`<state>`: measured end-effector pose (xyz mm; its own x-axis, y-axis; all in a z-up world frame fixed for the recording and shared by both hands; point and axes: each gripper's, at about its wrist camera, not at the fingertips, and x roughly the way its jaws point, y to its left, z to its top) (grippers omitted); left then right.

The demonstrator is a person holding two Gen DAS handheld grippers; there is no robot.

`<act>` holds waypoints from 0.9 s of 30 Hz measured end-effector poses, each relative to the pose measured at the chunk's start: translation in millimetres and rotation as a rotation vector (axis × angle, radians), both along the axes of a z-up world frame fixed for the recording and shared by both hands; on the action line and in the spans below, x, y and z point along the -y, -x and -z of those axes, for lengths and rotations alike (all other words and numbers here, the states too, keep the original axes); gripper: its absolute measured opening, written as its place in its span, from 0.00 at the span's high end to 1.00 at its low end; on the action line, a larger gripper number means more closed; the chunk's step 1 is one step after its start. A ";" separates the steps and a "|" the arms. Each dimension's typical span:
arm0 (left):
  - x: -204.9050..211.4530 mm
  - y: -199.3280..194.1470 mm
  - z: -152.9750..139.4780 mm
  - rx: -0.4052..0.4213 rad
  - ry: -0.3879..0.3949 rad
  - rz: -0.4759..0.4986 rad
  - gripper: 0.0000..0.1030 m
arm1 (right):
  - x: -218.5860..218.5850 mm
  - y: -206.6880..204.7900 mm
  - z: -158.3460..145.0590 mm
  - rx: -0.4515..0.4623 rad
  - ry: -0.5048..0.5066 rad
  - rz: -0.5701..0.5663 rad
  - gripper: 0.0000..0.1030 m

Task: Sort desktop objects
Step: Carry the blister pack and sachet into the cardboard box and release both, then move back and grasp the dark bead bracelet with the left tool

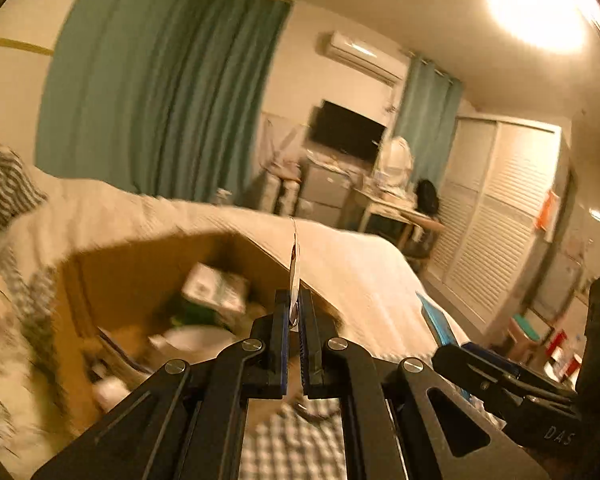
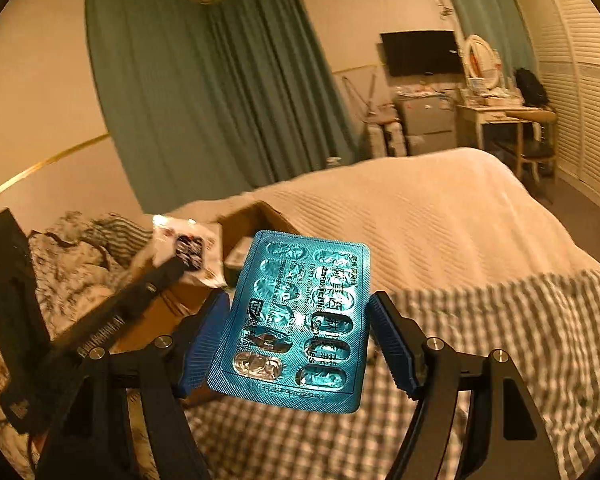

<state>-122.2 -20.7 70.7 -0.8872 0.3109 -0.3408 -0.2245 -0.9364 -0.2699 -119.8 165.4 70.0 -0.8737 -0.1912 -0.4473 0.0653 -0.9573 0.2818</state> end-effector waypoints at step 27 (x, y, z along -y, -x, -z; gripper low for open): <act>-15.6 6.8 19.8 0.128 0.059 -0.051 0.06 | -16.6 -31.3 13.9 -0.009 -0.214 0.150 0.09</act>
<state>-129.0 -5.1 50.9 -0.8492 0.2428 -0.4689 -0.1436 -0.9607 -0.2374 -88.5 182.0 56.1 -0.8892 0.0392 -0.4559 -0.0807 -0.9941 0.0720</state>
